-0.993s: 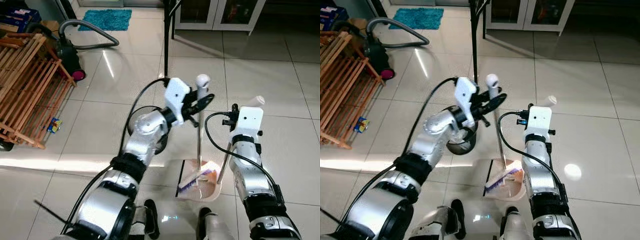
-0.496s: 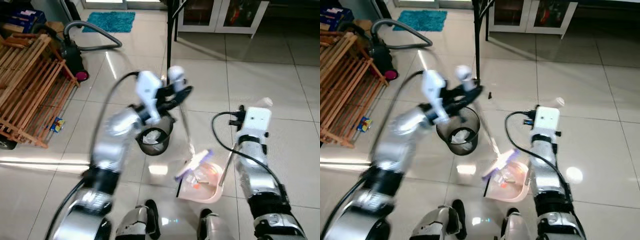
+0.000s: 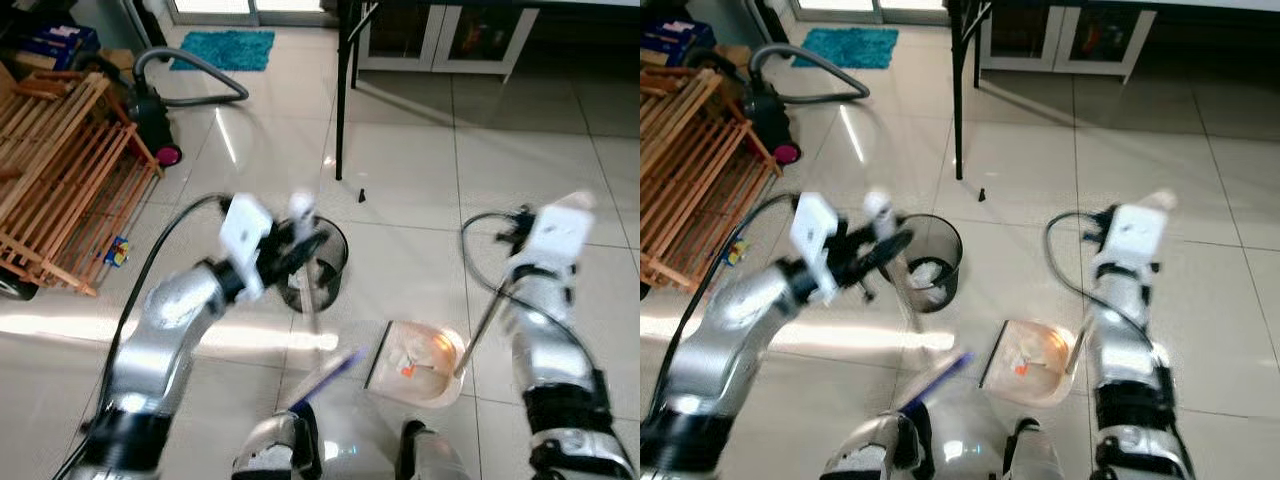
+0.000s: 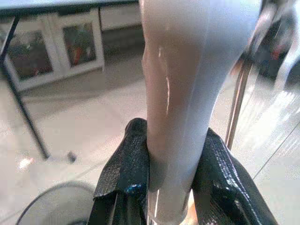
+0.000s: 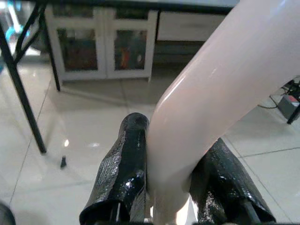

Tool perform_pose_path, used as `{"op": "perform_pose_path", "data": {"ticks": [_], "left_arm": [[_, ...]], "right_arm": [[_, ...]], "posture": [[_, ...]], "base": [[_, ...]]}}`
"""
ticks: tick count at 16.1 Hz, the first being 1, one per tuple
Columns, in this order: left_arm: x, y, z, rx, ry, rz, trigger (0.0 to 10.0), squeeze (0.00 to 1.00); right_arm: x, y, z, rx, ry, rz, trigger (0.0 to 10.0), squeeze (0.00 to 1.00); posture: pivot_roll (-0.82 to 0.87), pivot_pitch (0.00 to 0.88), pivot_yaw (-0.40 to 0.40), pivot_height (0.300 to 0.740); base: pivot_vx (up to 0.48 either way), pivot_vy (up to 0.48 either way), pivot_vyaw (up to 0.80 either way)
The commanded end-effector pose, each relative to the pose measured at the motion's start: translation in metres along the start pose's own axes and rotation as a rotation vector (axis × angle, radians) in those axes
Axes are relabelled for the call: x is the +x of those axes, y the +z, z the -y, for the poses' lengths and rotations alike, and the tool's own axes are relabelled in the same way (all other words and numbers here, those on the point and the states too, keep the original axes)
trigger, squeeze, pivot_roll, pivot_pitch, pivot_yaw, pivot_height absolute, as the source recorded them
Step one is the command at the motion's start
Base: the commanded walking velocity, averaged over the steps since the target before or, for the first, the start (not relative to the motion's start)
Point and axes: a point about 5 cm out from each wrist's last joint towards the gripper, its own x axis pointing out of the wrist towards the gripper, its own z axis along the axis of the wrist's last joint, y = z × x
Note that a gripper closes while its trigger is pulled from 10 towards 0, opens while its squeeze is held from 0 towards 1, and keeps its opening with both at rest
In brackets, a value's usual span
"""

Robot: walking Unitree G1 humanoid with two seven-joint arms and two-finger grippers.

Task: Sweep floor

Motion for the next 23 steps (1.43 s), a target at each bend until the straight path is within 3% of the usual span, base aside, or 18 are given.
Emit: {"op": "perform_pose_path", "data": {"ticks": [1, 2, 5, 7, 11, 15, 17, 21, 23], "left_arm": [[-0.010, -0.001, -0.003, 0.126, 0.047, -0.040, 10.0, 0.00], [-0.016, -0.009, -0.005, 0.157, 0.085, -0.076, 10.0, 0.00], [-0.017, -0.017, -0.009, 0.099, 0.212, -0.086, 10.0, 0.00], [-0.015, -0.021, -0.013, 0.072, 0.293, -0.087, 10.0, 0.00], [-0.015, -0.029, -0.019, 0.035, 0.394, -0.106, 10.0, 0.00], [-0.015, -0.027, -0.025, 0.030, 0.450, -0.096, 10.0, 0.00], [-0.015, -0.029, -0.026, 0.030, 0.453, -0.105, 10.0, 0.00], [-0.025, -0.037, -0.026, 0.040, 0.468, -0.140, 10.0, 0.00], [-0.029, -0.039, -0.026, 0.045, 0.470, -0.155, 10.0, 0.00]], "right_arm": [[0.006, 0.026, 0.011, 0.008, -0.043, 0.073, 10.0, 0.00], [0.010, 0.039, 0.018, -0.009, -0.074, 0.106, 10.0, 0.00], [0.023, 0.082, 0.030, 0.042, -0.133, 0.199, 10.0, 0.00], [0.026, 0.113, 0.029, 0.100, -0.133, 0.268, 10.0, 0.00], [0.031, 0.144, 0.023, 0.207, -0.133, 0.321, 10.0, 0.00], [0.027, 0.185, 0.003, 0.284, -0.045, 0.484, 10.0, 0.00], [0.027, 0.194, -0.014, 0.298, 0.027, 0.514, 10.0, 0.00], [0.023, 0.197, -0.048, 0.266, 0.166, 0.543, 10.0, 0.00], [0.013, 0.189, -0.080, 0.239, 0.272, 0.595, 10.0, 0.00]], "posture": [[0.03, 0.134, 0.118, 0.740], [0.02, 0.133, 0.115, 0.740], [0.02, 0.119, 0.116, 0.740], [0.01, 0.108, 0.118, 0.740], [0.01, 0.104, 0.112, 0.740], [0.01, 0.109, 0.108, 0.740], [0.02, 0.111, 0.106, 0.740], [0.02, 0.118, 0.096, 0.740], [0.04, 0.121, 0.098, 0.740]], "base": [[0.000, 0.000, 0.00], [0.000, 0.000, 0.00], [0.000, 0.000, 0.00], [0.000, 0.000, 0.00], [0.000, 0.000, 0.00], [0.000, 0.000, 0.00], [0.000, 0.000, 0.00], [0.000, 0.000, 0.00], [0.000, 0.000, 0.00]]}}
